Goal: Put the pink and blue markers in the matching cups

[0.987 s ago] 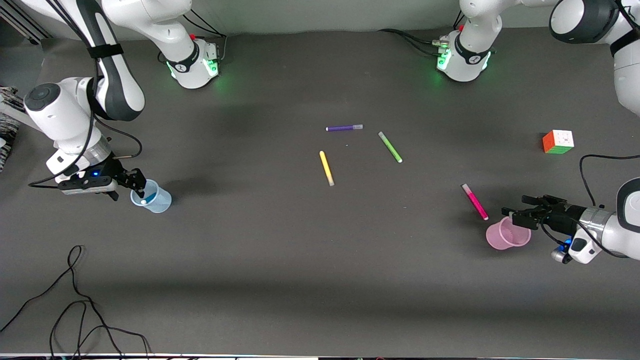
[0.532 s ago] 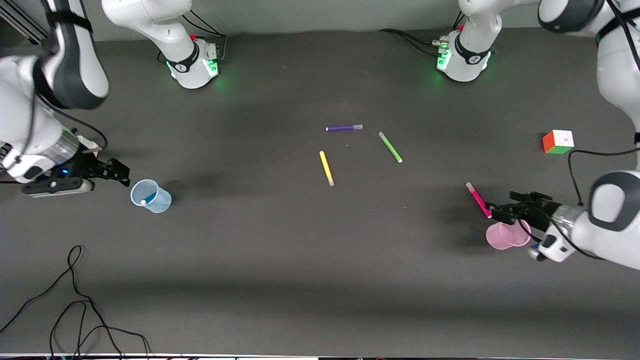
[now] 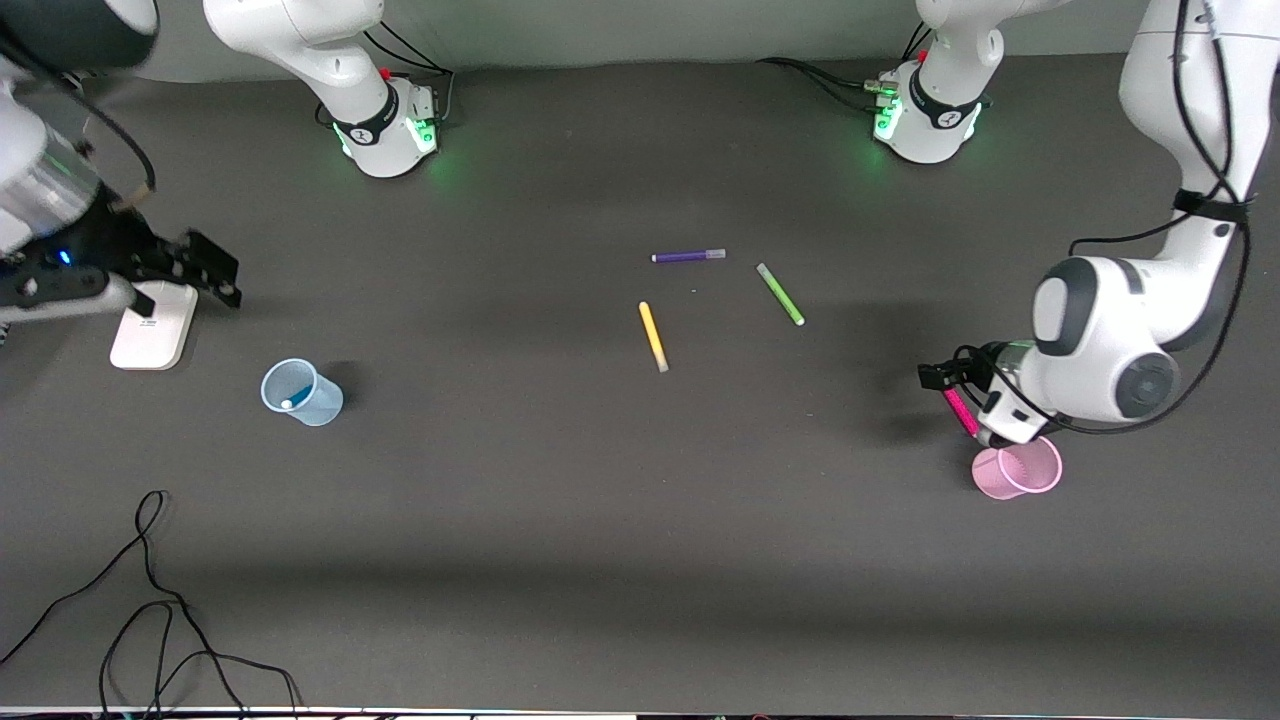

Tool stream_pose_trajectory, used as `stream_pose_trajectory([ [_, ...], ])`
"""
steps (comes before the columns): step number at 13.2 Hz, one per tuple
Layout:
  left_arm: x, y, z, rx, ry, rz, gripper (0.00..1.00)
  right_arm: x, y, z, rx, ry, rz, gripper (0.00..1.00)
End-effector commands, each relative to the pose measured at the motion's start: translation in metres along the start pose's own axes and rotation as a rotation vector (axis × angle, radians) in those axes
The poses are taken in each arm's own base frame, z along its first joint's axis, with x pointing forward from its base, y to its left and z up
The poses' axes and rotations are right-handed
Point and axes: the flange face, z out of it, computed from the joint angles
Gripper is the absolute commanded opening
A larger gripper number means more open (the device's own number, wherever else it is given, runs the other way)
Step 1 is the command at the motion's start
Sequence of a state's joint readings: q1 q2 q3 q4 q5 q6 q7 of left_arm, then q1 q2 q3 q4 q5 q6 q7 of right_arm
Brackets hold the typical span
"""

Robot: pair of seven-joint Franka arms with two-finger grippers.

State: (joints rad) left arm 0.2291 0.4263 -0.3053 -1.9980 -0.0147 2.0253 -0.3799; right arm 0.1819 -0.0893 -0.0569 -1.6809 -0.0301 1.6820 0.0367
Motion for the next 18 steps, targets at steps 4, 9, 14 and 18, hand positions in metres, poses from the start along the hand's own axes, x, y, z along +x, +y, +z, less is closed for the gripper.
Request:
stream_pose_trajectory([
  [4,-0.018,-0.008,0.040,0.029,0.091,-0.050,0.81,0.001,-0.007,-0.009,0.033,-0.009,0.021,1.00],
  [9,-0.009,-0.013,0.057,0.037,0.104,-0.035,0.58,-0.001,-0.008,-0.019,0.034,-0.003,0.018,1.00],
  [14,-0.001,-0.012,0.064,0.026,0.117,-0.033,0.49,0.000,-0.009,-0.033,0.036,0.019,0.005,1.00],
  [18,-0.002,-0.012,0.066,0.028,0.112,-0.033,0.00,0.008,-0.005,-0.040,0.034,0.031,0.023,1.00],
])
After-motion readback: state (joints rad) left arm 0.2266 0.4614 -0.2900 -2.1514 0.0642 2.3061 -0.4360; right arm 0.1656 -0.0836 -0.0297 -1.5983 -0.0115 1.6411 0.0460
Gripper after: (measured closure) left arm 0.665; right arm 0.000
